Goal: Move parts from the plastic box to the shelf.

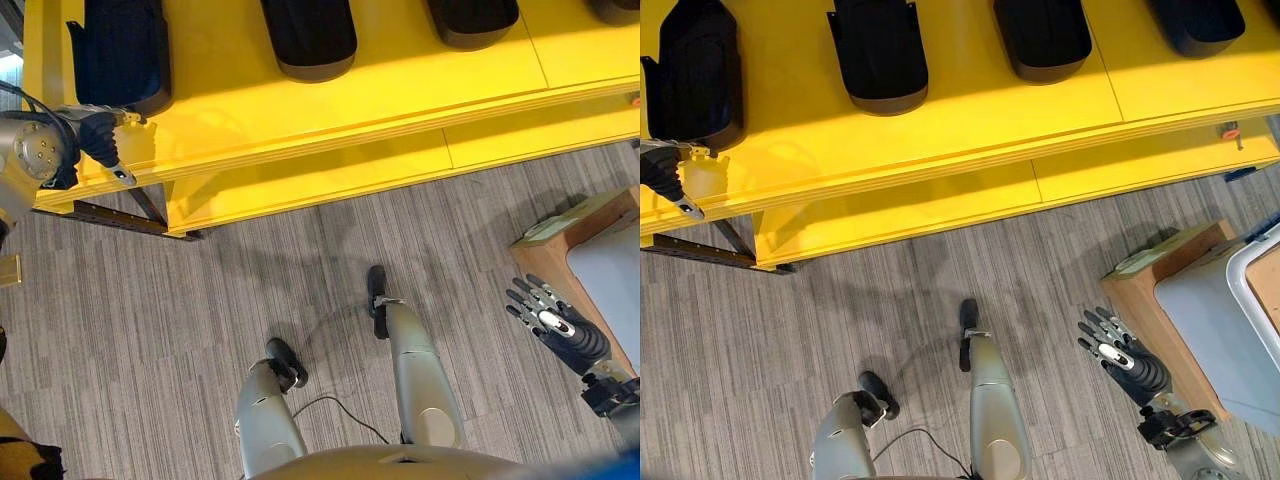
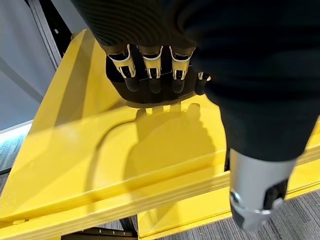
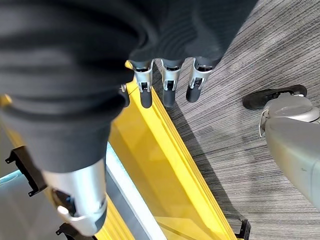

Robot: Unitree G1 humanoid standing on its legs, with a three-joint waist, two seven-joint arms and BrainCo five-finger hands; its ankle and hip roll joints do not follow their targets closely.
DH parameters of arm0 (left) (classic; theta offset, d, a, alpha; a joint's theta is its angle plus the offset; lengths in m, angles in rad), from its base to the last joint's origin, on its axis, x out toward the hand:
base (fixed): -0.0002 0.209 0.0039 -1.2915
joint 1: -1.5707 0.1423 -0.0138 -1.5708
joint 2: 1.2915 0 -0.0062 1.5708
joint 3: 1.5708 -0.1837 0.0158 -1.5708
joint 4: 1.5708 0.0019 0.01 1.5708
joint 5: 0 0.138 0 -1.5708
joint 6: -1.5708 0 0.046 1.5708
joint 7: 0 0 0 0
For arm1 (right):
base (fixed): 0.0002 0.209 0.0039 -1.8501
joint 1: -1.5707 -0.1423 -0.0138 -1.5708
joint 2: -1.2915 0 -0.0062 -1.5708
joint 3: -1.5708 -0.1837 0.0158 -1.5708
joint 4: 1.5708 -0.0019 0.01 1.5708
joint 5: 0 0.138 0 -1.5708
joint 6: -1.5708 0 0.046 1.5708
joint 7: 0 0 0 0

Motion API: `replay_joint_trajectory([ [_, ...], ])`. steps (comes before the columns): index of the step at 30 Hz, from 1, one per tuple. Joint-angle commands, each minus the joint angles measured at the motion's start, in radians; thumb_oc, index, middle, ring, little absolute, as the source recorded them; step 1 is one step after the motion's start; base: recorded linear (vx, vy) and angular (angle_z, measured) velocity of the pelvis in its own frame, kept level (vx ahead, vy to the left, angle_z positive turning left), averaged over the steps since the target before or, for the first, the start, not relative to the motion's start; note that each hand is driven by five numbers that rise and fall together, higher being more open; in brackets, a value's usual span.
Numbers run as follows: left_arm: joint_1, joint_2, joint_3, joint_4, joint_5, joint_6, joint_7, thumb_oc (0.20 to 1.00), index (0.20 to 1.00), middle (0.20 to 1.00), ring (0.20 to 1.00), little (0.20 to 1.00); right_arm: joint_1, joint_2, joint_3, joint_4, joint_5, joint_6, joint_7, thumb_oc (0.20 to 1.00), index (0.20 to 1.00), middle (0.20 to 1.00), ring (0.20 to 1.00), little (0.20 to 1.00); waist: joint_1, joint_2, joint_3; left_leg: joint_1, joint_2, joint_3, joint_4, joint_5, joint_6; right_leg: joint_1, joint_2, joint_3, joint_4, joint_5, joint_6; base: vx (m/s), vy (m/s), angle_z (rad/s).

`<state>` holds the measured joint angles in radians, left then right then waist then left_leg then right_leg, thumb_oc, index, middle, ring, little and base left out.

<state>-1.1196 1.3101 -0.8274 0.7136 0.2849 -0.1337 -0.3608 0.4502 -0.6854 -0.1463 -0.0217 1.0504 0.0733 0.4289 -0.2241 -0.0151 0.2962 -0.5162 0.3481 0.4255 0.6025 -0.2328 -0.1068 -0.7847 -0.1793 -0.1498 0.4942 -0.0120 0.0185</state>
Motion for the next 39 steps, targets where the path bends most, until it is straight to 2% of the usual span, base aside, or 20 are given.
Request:
replay_joint_trajectory([
  [1,-0.043,0.025,0.059,0.006,-0.014,0.020,0.040,1.000,1.000,1.000,1.000,1.000,0.099,-0.034,-0.038,-0.039,0.040,-0.012,0.021,1.000,1.000,1.000,1.000,1.000,0.007,-0.003,-0.045,-0.115,0.136,-0.139,-0.116,0.263,-0.092,0.016,-0.129,0.104,-0.002,0.135,0.188,0.00,0.000,0.00],
  [22,-0.132,0.000,0.019,0.054,-0.019,0.030,0.060,1.000,1.000,1.000,1.000,1.000,0.103,-0.046,-0.047,-0.030,0.046,-0.002,0.027,1.000,1.000,1.000,1.000,1.000,0.004,-0.008,-0.043,-0.142,0.145,-0.147,-0.098,0.260,-0.092,-0.011,-0.126,0.110,0.009,0.137,0.187,0.00,0.000,0.00],
  [39,-0.129,-0.003,0.036,0.036,-0.021,0.040,0.070,1.000,1.000,1.000,1.000,1.000,0.110,-0.050,-0.059,-0.030,0.054,-0.001,0.028,1.000,1.000,1.000,1.000,1.000,0.001,-0.011,-0.043,-0.157,0.151,-0.147,-0.094,0.260,-0.090,-0.035,-0.126,0.113,0.019,0.139,0.188,0.00,0.000,-0.02],
])
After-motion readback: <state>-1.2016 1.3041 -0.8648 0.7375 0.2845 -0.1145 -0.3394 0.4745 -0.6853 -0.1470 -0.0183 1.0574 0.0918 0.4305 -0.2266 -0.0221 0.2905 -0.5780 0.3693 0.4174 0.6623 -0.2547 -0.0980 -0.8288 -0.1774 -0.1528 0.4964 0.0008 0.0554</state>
